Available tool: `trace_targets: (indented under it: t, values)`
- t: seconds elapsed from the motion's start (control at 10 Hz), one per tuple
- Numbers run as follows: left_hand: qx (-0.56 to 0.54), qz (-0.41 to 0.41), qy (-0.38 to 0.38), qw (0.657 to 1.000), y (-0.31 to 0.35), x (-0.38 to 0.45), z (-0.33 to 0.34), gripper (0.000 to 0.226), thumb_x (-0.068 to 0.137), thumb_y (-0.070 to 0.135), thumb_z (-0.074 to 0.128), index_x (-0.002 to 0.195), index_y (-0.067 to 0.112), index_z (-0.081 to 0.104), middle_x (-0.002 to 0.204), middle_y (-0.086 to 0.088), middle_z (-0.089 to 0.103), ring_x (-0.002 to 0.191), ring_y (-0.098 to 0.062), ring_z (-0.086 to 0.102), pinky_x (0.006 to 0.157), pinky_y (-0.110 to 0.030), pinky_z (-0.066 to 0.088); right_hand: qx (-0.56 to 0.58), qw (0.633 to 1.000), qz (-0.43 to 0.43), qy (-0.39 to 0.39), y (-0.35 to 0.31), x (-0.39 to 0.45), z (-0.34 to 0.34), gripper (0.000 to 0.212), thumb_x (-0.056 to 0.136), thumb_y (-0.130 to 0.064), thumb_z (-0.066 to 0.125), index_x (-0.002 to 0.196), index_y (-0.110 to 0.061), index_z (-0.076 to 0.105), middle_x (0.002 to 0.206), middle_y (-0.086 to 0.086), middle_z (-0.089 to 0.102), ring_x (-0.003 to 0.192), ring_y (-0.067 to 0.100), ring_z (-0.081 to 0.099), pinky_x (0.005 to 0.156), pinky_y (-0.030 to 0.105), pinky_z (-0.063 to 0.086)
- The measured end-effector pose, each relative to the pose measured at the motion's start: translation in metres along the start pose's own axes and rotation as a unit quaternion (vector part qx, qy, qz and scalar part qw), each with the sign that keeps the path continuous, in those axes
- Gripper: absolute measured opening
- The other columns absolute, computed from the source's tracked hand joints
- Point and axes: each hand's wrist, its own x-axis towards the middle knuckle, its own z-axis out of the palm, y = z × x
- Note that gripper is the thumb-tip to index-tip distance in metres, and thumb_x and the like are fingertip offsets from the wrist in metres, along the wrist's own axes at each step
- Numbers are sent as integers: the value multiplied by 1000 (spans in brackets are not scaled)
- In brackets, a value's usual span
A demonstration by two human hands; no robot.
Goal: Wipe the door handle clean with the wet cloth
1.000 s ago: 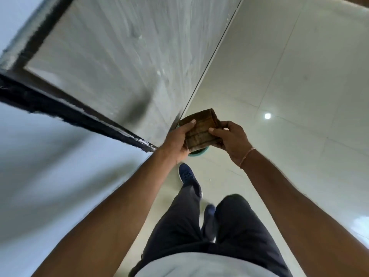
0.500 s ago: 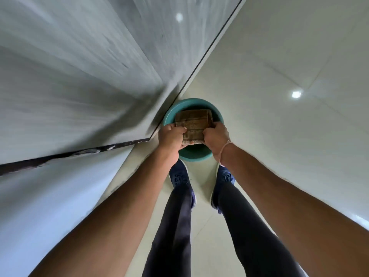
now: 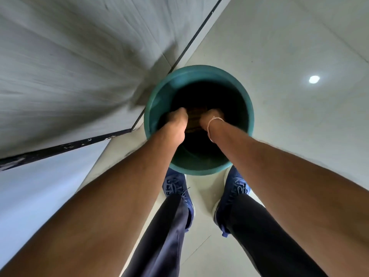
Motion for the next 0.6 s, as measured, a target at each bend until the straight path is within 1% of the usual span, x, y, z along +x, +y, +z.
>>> trace_targets:
  t: [0.1, 0.2, 0.3, 0.4, 0.5, 0.6]
  values:
    - [-12, -6, -10, 1000, 5, -8, 5, 38, 104, 25, 50, 128, 3, 70, 120, -20, 73, 109, -41, 71, 103, -50, 61, 34, 999, 12, 23, -2, 20, 13, 49, 116, -16, 31, 161, 3, 27, 166, 21, 36, 153, 35, 38, 125, 37, 31]
    - [-26, 5, -19, 999, 5, -16, 7, 41, 109, 20, 46, 140, -1, 63, 133, -22, 68, 122, -41, 67, 105, -43, 57, 57, 997, 27, 40, 0, 27, 17, 50, 114, -23, 42, 157, 2, 40, 159, 20, 47, 146, 34, 48, 121, 35, 39]
    - [-5, 26, 3, 1000, 1, -22, 7, 44, 107, 24, 52, 141, -1, 64, 138, -21, 68, 126, -42, 65, 108, -43, 55, 60, 995, 9, 74, 3, 21, 18, 40, 108, -17, 51, 139, 5, 62, 141, 22, 64, 130, 37, 63, 107, 38, 51]
    - [-3, 41, 4, 999, -2, -31, 2, 44, 106, 28, 56, 140, 0, 65, 137, -22, 68, 126, -41, 65, 108, -42, 54, 67, 995, 0, 75, 3, 3, 14, 34, 102, -15, 54, 127, 4, 69, 125, 22, 72, 117, 39, 70, 102, 44, 58]
    - [-2, 87, -16, 996, -10, -49, -9, 37, 108, 27, 55, 132, 3, 70, 128, -19, 72, 120, -38, 68, 103, -40, 54, 26, 997, -5, 78, 3, -30, 7, 39, 100, -14, 56, 136, 0, 62, 131, 21, 68, 123, 38, 66, 105, 43, 56]
    - [14, 139, -7, 990, -10, -81, -28, 31, 110, 25, 52, 122, 5, 72, 122, -14, 75, 114, -31, 69, 92, -31, 49, -15, 993, -57, 106, 1, -73, -11, 56, 96, -12, 58, 151, -13, 50, 146, 17, 58, 136, 37, 56, 114, 42, 48]
